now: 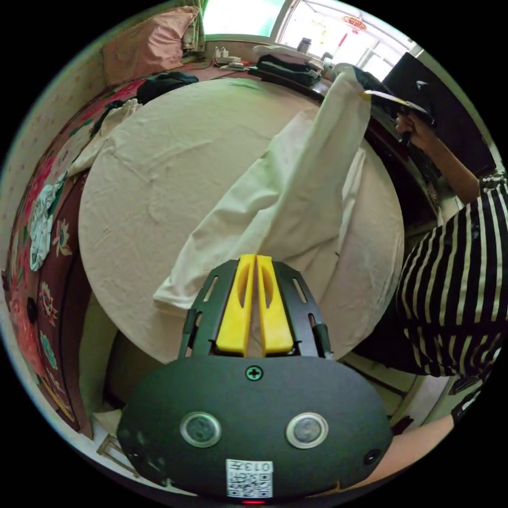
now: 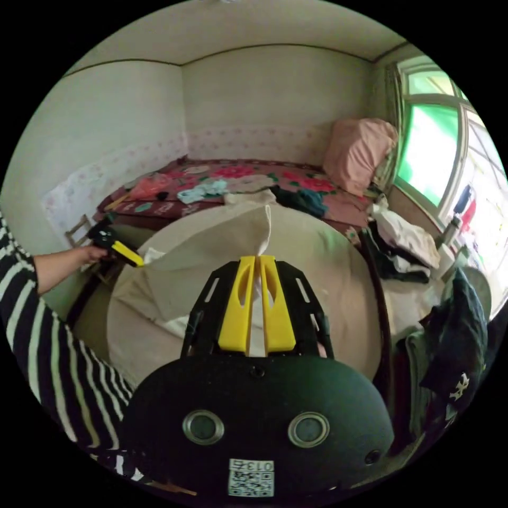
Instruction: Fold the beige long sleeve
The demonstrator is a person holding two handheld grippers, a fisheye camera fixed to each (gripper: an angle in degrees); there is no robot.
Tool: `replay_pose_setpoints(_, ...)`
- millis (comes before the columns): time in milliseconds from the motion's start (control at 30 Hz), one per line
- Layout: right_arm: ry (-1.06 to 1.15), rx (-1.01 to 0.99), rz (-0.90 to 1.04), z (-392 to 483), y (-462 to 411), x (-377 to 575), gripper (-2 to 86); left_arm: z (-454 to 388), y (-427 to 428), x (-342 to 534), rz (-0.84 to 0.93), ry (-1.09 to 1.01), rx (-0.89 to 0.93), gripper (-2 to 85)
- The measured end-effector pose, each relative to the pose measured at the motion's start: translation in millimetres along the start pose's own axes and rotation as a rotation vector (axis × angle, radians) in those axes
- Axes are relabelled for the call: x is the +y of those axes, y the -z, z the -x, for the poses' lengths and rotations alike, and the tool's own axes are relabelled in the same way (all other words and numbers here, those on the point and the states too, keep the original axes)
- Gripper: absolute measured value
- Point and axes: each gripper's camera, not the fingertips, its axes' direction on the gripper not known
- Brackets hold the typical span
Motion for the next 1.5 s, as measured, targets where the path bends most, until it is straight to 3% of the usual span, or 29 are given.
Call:
replay_pose_setpoints(200,-0.272,0.005,0.337,-68,-141,-5,2.1,35,-7,-36,0.125,0.063,-0.060,0.4)
replay_pose_setpoints(333,-0.327,0.095,0.271,-75,-133,-26,2.5,49,12,-19,0.053,0.160,-0.037,2.1)
replay_pose_setpoints(433,-0.191,0.066,0.149,-36,-112,-50,3.3,42,11,-15,-0.007,0.131,0.018,4.7)
replay_pose_setpoints(600,0.339,-0.311,0.210,130,-142,-72,7.4,35,-13,-34,0.054,0.098,0.005,4.8)
replay_pose_setpoints(667,0.446,-0.358,0.258,172,-161,-72,7.5,36,-18,-43,0.079,0.095,-0.002,3.2)
replay_pose_setpoints(767,0.608,-0.270,0.351,217,-201,-69,6.0,41,-20,-55,0.118,0.060,0.001,1.4)
replay_pose_setpoints(867,0.619,-0.237,0.439,221,-230,-81,2.8,44,-14,-64,0.152,-0.008,0.007,0.5)
replay_pose_setpoints(1000,0.613,-0.382,0.416,199,-213,-113,1.5,29,7,-77,0.168,-0.221,-0.054,0.1)
replay_pose_setpoints(1133,0.651,-0.403,0.478,184,-218,-115,1.2,21,-10,-75,0.288,-0.348,-0.047,0.1)
replay_pose_setpoints(1367,0.652,-0.439,0.468,201,-205,-140,1.0,40,2,-59,0.295,-0.201,-0.057,-0.2)
replay_pose_setpoints(1500,0.463,-0.210,0.332,174,-181,-162,0.5,41,39,-50,0.114,-0.055,-0.037,-0.2)
